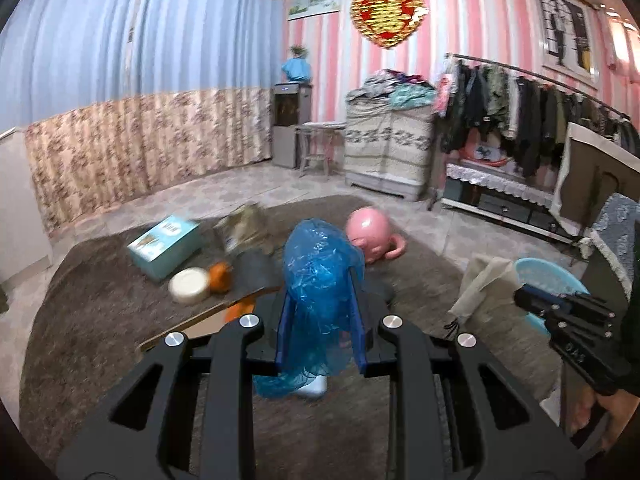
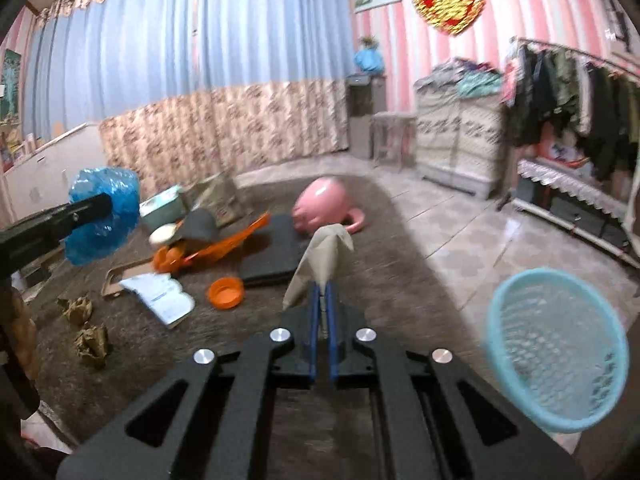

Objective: Collect trash
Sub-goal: 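Carry the blue bag and beige mask in both tools over the blue wastebasket, then open both tools to drop the bag and mask into the wastebasket, then move both open tools back over the rug, then close the left tool on a brown crumpled paper while the right tool grasps another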

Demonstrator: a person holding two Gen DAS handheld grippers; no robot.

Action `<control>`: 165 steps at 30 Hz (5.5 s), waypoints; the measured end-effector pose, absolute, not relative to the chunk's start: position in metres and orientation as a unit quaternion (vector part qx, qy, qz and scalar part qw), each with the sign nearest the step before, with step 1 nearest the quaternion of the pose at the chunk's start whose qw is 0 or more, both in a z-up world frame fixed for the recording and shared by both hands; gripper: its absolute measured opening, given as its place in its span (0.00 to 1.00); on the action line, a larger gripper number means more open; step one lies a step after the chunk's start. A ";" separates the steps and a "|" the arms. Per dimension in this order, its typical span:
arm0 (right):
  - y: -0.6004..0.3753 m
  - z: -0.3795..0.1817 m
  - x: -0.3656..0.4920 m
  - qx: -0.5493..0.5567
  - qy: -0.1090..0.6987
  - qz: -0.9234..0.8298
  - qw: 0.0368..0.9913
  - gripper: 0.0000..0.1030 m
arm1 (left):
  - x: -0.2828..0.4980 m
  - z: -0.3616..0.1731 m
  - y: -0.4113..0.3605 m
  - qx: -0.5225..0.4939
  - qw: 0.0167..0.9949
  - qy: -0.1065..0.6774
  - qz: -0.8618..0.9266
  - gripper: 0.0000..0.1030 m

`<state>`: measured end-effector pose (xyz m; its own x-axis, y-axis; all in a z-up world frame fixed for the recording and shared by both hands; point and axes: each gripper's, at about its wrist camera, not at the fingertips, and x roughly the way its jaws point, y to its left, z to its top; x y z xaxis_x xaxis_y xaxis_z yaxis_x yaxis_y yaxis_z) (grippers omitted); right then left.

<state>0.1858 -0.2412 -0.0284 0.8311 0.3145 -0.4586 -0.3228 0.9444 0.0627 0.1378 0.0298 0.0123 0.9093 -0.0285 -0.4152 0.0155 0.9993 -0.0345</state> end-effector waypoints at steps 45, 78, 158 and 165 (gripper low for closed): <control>-0.482 -0.070 0.214 0.061 0.267 -0.112 0.955 0.04 | 0.315 -0.062 -0.282 0.049 0.934 0.255 -0.243 0.89; -0.383 -0.015 0.180 0.007 0.208 -0.106 0.972 0.96 | 0.227 0.009 -0.122 -0.013 0.966 0.223 -0.127 0.95; -0.043 -0.063 0.087 -0.053 0.287 0.213 0.932 0.96 | 0.008 -0.087 0.265 -0.080 0.941 0.292 0.153 0.48; -0.011 -0.078 0.096 -0.066 0.314 0.211 0.923 0.96 | 0.007 -0.106 0.290 -0.100 0.932 0.304 0.169 0.48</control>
